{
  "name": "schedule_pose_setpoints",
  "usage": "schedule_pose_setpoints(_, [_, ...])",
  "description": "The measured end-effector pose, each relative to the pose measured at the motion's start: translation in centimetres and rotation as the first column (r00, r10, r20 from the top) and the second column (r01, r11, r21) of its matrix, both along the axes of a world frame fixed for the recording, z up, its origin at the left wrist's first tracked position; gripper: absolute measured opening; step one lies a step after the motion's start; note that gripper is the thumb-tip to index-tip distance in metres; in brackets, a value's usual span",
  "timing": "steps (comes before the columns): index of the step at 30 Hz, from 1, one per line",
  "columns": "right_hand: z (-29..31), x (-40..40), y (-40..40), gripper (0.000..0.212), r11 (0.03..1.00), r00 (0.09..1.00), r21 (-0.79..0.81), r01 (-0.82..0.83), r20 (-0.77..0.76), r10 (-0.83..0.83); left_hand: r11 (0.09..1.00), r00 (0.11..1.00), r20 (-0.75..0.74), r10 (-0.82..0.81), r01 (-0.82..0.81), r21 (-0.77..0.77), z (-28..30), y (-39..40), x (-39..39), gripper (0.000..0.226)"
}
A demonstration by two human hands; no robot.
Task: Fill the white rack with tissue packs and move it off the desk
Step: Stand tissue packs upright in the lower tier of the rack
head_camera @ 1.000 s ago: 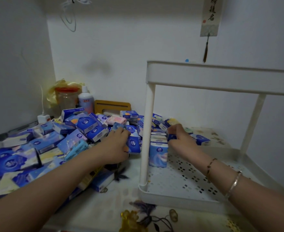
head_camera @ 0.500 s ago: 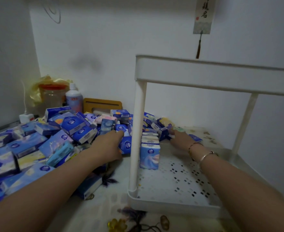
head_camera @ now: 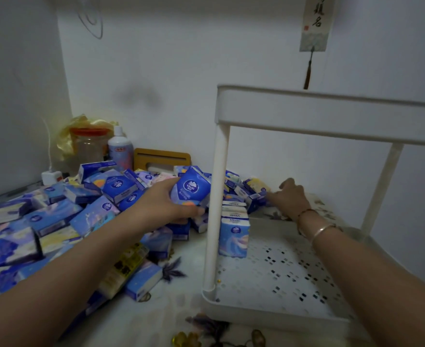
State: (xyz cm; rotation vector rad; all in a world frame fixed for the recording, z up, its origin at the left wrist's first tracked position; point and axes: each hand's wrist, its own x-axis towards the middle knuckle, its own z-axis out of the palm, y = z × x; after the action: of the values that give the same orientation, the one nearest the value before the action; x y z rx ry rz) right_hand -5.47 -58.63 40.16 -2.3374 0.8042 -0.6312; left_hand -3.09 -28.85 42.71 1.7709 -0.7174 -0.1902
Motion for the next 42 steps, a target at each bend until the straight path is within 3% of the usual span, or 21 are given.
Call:
schedule_pose_setpoints(3, [3.0,-2.1,0.9,0.023,0.991,0.945,0.103,-0.088,0.324,0.050,0.996,0.992,-0.094,-0.089,0.086,-0.032,0.0,0.3,-0.9,0.047])
schedule_pose_setpoints(7, [6.4,-5.5,2.6,0.002,0.945,0.901,0.172,-0.280,0.387,0.197,0.968,0.965,-0.135,-0.225,0.206,-0.143,0.3,0.1,-1.8,0.052])
schedule_pose_setpoints(9, [7.9,-7.2,3.7,0.003,0.940,0.900,0.146,-0.307,0.365,0.237,0.959,0.964,-0.099,-0.246,0.227,-0.172,0.5,-0.3,-2.0,0.047])
schedule_pose_setpoints(16, [9.0,-11.3,8.7,0.005,0.826,0.884,0.317,-0.465,0.211,0.417,0.973,0.974,0.113,-0.197,0.208,-0.098,1.1,-2.2,-2.8,0.045])
schedule_pose_setpoints(18, [8.5,-11.2,9.6,0.011,0.827,0.883,0.319,-0.464,0.246,0.400,0.968,0.963,0.123,-0.240,0.247,-0.045,1.2,-2.6,-2.9,0.055])
schedule_pose_setpoints(20, [8.1,-10.8,10.1,0.015,0.845,0.879,0.293,-0.448,0.315,0.358,0.960,0.948,0.163,-0.275,0.280,-0.009,1.5,-2.9,-3.2,0.040])
schedule_pose_setpoints(21, [8.0,-10.6,10.2,0.015,0.860,0.873,0.263,-0.438,0.352,0.337,0.958,0.944,0.173,-0.281,0.286,0.000,1.8,-2.9,-3.5,0.034])
schedule_pose_setpoints(27, [7.2,-8.9,10.0,0.005,0.953,0.843,0.000,-0.303,0.466,0.268,0.929,0.911,0.184,-0.368,0.368,0.036,2.8,-3.6,-4.2,0.048])
schedule_pose_setpoints(29, [7.0,-8.4,9.8,0.008,0.964,0.823,0.012,-0.264,0.525,0.219,0.922,0.900,0.203,-0.387,0.385,0.049,3.2,-4.1,-4.5,0.045])
schedule_pose_setpoints(31, [6.8,-8.2,9.8,0.013,0.953,0.784,0.140,-0.270,0.606,0.134,0.926,0.896,0.233,-0.377,0.369,0.080,3.5,-4.6,-4.8,0.047])
schedule_pose_setpoints(33, [6.6,-8.3,10.1,0.021,0.868,0.730,0.344,-0.359,0.683,0.031,0.947,0.892,0.317,-0.322,0.302,0.114,3.4,-5.1,-4.3,0.060])
schedule_pose_setpoints(35, [6.8,-8.7,10.6,0.038,0.705,0.720,0.520,-0.483,0.694,-0.019,0.957,0.896,0.338,-0.289,0.278,0.083,3.0,-5.3,-3.4,0.076])
schedule_pose_setpoints(37, [7.1,-9.3,10.9,0.051,0.527,0.698,0.582,-0.619,0.715,0.030,0.963,0.893,0.361,-0.267,0.261,0.067,2.8,-5.7,-3.2,0.102])
schedule_pose_setpoints(39, [7.3,-10.1,11.1,0.066,0.409,0.671,0.576,-0.708,0.729,0.135,0.966,0.888,0.383,-0.254,0.250,0.061,2.9,-5.9,-3.6,0.114])
schedule_pose_setpoints(40, [7.3,-10.4,11.1,0.068,0.389,0.668,0.569,-0.724,0.720,0.189,0.965,0.888,0.381,-0.257,0.256,0.055,3.0,-6.1,-3.8,0.110])
schedule_pose_setpoints(42, [7.1,-10.8,11.0,0.059,0.439,0.707,0.572,-0.693,0.658,0.260,0.959,0.882,0.376,-0.283,0.270,0.090,3.0,-6.2,-4.0,0.100])
